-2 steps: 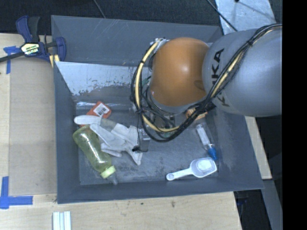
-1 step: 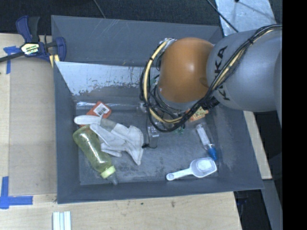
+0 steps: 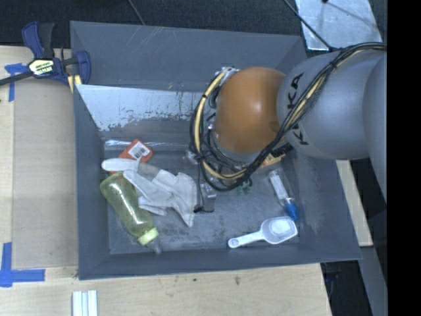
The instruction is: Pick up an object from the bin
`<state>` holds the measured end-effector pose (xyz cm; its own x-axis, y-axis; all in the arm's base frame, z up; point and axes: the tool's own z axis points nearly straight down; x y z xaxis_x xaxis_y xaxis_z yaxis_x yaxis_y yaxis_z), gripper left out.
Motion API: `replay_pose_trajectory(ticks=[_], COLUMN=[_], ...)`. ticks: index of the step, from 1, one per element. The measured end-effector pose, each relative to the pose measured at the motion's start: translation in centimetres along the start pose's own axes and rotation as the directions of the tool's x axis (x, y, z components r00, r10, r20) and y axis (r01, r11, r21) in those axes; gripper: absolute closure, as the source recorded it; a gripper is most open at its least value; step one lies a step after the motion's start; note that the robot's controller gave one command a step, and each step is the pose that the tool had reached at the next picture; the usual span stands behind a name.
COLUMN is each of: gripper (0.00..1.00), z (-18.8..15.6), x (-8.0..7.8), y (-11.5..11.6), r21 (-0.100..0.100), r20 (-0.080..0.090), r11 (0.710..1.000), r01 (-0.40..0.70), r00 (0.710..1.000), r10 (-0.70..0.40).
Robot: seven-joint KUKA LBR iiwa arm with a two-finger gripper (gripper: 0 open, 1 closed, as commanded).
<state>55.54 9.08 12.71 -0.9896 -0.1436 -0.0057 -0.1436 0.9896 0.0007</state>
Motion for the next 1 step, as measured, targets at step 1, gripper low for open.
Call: replay_pose_trajectory(ticks=[1], gripper=[0.00], z=[3.44], x=[-0.71], y=[0.98], r21=[0.002], r20=[-0.003], r11=[1.000], r01=[-0.018], r00=[1.000], r10=[0.018])
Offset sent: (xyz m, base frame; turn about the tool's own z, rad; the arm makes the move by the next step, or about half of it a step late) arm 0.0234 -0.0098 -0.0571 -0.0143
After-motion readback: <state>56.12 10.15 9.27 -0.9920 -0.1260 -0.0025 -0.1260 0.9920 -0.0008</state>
